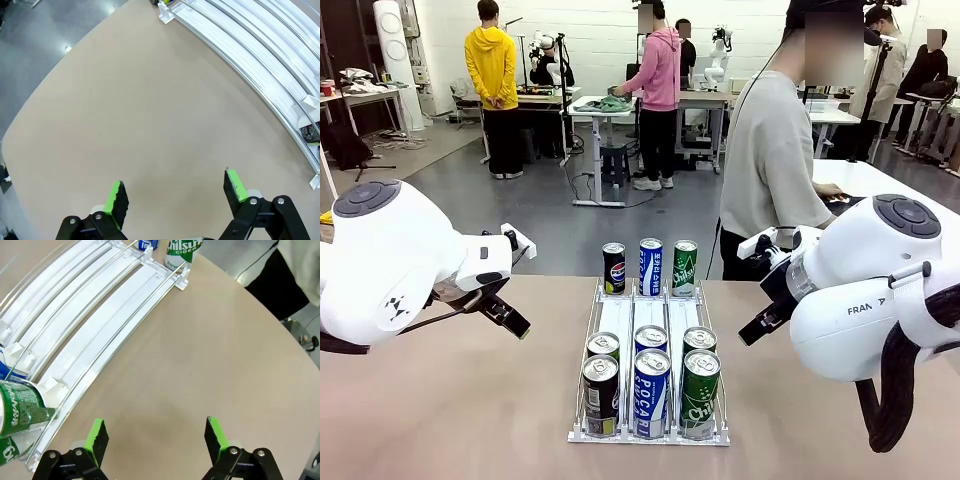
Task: Retrieve and hand over the desired beverage to the person.
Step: Pick up a can of the same type that the person held from the Automatic Can Dispenser.
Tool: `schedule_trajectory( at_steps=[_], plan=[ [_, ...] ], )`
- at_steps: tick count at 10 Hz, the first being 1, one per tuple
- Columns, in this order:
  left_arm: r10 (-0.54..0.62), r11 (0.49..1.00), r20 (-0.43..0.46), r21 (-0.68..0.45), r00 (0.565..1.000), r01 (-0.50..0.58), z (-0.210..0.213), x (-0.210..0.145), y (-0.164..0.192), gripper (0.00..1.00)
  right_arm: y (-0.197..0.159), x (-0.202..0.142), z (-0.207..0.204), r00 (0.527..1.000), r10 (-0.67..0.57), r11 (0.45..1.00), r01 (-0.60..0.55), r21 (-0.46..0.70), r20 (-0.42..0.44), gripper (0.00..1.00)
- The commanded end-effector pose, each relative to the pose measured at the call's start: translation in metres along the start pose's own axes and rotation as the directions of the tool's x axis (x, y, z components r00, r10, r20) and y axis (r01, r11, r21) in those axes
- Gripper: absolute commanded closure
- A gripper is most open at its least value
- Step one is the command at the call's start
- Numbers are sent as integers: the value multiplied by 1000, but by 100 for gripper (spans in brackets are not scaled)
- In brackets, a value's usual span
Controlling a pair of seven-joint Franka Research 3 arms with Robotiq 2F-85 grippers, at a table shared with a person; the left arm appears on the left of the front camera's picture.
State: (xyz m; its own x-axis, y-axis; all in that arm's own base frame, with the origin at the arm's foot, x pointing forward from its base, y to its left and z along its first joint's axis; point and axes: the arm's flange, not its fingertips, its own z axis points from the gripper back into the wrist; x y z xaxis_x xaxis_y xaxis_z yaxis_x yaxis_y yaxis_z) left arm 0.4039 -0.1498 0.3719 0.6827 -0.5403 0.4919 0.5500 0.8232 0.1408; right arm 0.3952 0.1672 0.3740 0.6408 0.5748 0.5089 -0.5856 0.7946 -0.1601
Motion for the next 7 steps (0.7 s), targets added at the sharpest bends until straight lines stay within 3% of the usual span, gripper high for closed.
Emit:
schedule_trajectory(
  at_steps=[1,7],
  plan=[
    [0,1000,0,0,1000,0,0,0,0,0,0,0,0,1000,0,1000,0,0,0,0],
    [0,1000,0,0,1000,0,0,0,0,0,0,0,0,1000,0,1000,0,0,0,0]
  ],
)
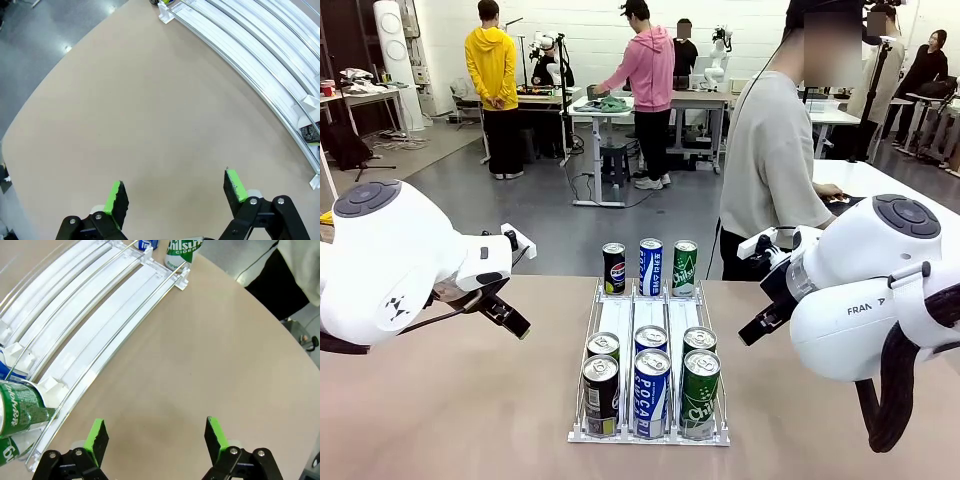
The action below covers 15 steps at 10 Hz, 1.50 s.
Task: Retrieve and hand over the desired beverage to the person.
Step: Pick up a can of the same type that the person held from the Automatic Can Dispenser.
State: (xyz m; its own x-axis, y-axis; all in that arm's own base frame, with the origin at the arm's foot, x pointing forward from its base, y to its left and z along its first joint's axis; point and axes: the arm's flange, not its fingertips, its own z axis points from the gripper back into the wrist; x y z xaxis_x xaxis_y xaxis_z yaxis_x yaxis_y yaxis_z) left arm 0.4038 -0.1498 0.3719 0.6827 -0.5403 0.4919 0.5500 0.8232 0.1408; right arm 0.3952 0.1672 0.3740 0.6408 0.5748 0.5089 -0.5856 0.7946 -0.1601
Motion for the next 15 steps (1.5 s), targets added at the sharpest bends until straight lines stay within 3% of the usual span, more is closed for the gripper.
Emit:
schedule_trajectory(
  at_steps=[1,2,4,6,9,11,12,15],
  plan=[
    [0,1000,0,0,1000,0,0,0,0,0,0,0,0,1000,0,1000,0,0,0,0],
    [-9,1000,15,29,1000,9,21,-5,4,0,0,0,0,1000,0,1000,0,0,0,0],
    [8,997,31,75,1000,-10,83,12,18,0,2,21,85,997,-62,998,62,-14,48,0],
    [-75,995,-21,70,997,77,141,34,30,0,-5,45,163,994,-98,995,99,-7,51,0],
    [-84,985,-9,149,996,85,222,67,38,0,16,83,256,998,-60,997,60,-41,-3,0],
    [-57,978,23,201,998,51,257,83,34,0,23,95,278,996,-83,994,82,-77,-14,0],
    [-77,989,19,127,997,74,238,68,35,0,19,76,278,999,-47,998,48,-37,25,0],
    [-77,989,19,127,997,74,238,68,35,0,19,76,278,999,-47,998,48,-37,25,0]
  ],
)
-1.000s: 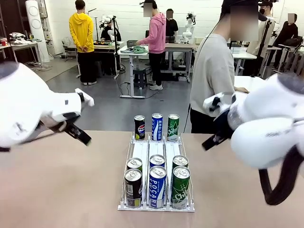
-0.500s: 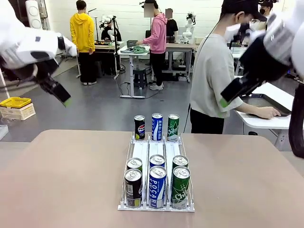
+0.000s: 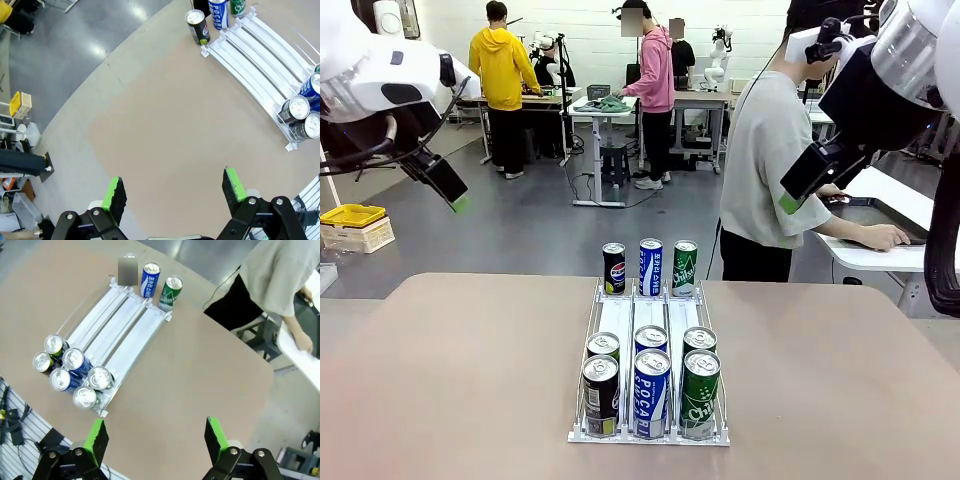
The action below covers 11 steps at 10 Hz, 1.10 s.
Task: Retrieve and hand over the desired beverage to the person.
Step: Pick up a can of the same type that the person held from the Automatic Can Dispenser.
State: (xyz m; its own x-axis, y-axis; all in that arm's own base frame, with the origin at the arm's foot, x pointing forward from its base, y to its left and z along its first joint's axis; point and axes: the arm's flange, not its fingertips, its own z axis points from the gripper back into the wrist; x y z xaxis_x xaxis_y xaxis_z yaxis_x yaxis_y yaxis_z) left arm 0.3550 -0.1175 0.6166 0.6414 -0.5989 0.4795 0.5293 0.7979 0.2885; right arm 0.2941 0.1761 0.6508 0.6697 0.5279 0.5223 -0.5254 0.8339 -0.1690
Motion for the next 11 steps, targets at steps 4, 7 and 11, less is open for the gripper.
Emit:
schedule_trajectory(
  at_steps=[4,7,11],
  plan=[
    [-39,883,90,-463,995,76,25,-20,63,0,-60,-55,21,994,24,947,-57,317,107,0],
    [134,837,224,-546,965,10,81,-77,125,0,-120,-129,79,936,-180,924,54,379,304,0],
    [281,844,319,-532,905,-74,108,-148,155,0,-150,-184,116,860,-322,916,177,360,395,0]
  ],
)
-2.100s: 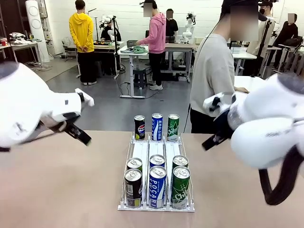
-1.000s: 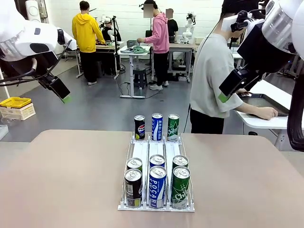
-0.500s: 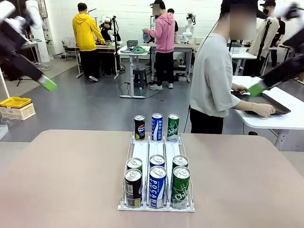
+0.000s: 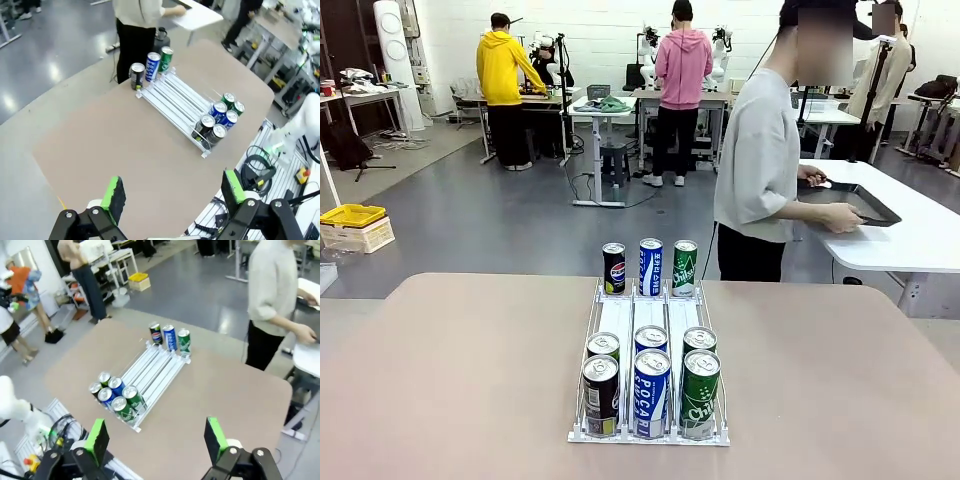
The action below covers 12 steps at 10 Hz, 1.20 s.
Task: Retrieve and hand over the desired beverage to the person.
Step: Pick up a can of the same type that the person held from the Automatic Can Dispenser.
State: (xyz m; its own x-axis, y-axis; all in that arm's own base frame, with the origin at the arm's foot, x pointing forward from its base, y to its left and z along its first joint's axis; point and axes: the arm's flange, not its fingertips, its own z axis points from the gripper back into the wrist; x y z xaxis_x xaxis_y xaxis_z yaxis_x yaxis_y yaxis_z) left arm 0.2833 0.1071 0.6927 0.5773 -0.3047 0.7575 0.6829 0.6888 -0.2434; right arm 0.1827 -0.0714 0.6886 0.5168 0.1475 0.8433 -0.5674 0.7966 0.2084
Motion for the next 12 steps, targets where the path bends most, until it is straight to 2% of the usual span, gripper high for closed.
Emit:
schedule_trajectory(
  at_steps=[1,2,3,12],
  plan=[
    [-11,1000,58,5,998,11,-2,-18,-1,0,-7,-5,-8,998,-55,998,55,3,-3,0],
    [3,1000,86,17,996,-5,2,-22,-5,0,-12,-5,-7,997,-76,997,76,1,-3,0],
    [14,1000,17,10,1000,-14,6,-9,2,0,-5,-3,3,1000,-17,1000,18,-14,6,0],
    [14,1000,17,10,1000,-14,6,-9,2,0,-5,-3,3,1000,-17,1000,18,-14,6,0]
  ],
)
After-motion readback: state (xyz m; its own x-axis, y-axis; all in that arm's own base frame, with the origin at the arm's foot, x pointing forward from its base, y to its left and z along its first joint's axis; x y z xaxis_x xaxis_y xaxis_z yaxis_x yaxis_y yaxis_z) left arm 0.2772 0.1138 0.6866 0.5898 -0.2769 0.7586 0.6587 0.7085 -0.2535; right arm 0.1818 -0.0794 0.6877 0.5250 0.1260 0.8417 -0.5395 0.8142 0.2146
